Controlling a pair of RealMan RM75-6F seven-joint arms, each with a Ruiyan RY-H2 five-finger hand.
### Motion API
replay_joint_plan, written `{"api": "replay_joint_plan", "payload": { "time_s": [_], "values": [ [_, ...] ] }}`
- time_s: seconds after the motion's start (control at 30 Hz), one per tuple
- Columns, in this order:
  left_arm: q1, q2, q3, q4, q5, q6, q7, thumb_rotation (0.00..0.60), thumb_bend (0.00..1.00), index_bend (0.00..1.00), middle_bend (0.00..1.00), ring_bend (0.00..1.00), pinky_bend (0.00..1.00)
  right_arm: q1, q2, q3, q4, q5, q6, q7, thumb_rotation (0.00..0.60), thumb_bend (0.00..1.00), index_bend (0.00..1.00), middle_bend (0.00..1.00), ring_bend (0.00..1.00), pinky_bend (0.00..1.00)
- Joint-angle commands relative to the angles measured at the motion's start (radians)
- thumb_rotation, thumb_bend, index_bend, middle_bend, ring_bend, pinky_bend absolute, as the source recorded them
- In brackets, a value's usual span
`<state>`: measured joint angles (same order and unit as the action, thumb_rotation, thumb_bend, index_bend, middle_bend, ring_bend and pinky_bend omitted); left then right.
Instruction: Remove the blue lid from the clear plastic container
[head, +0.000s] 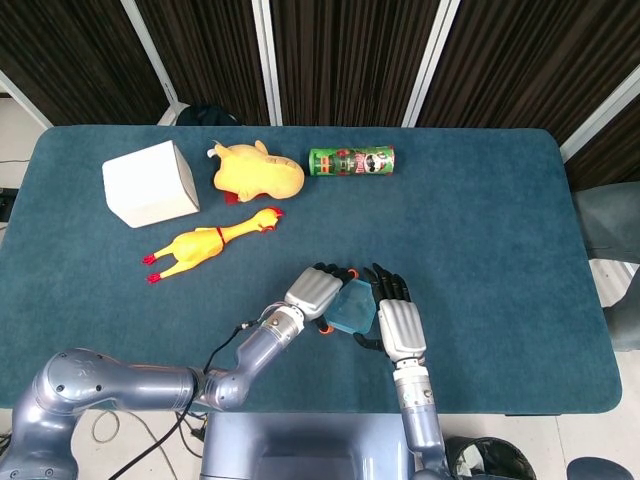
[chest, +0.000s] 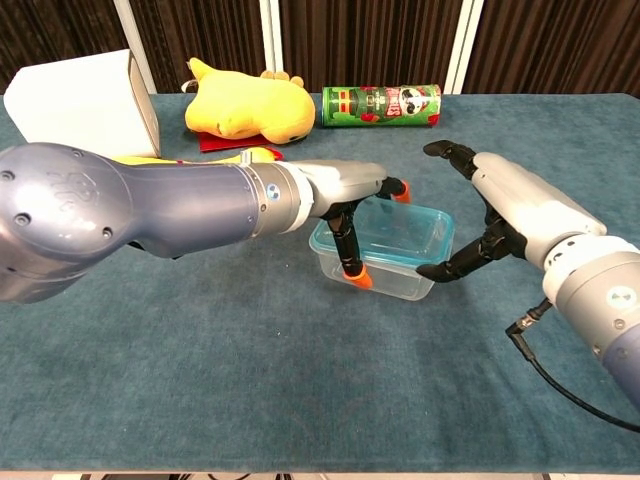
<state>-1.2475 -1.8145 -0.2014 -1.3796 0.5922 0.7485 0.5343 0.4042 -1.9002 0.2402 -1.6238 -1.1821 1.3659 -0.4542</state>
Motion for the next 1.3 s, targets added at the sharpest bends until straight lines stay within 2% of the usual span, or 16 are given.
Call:
{"api": "replay_joint_plan", "payload": {
  "time_s": [0.03,0.73,1.03,1.3],
  "values": [
    [-0.003,0.012,0.001,-0.007,-0.009,-0.013,-0.004,0.600,0.11,0.20,0.24,0.19,0.34,0.000,0.000,-0.002,0.002,0.001,-0.001,0.001,0.600,0.31,0.00,0.00,0.00,0.00],
    [-0.020,0.038,0.021,-0.020,-0.004,-0.053,-0.042,0.600,0.11,0.20,0.23,0.17,0.32,0.000,-0.006,-0.018,0.048,-0.036,0.004,0.044,0.600,0.31,0.00,0.00,0.00,0.00],
    [-0.028,0.055,0.026,-0.034,-0.001,-0.052,-0.053,0.600,0.11,0.20,0.23,0.17,0.32,0.016,-0.023,-0.001,0.076,-0.040,-0.002,0.039,0.600,0.31,0.00,0.00,0.00,0.00],
    [-0.029,0.065,0.036,-0.036,0.002,-0.051,-0.061,0.600,0.11,0.20,0.23,0.17,0.32,0.021,-0.030,0.004,0.098,-0.043,-0.002,0.040,0.600,0.31,0.11,0.00,0.00,0.00]
  ]
}}
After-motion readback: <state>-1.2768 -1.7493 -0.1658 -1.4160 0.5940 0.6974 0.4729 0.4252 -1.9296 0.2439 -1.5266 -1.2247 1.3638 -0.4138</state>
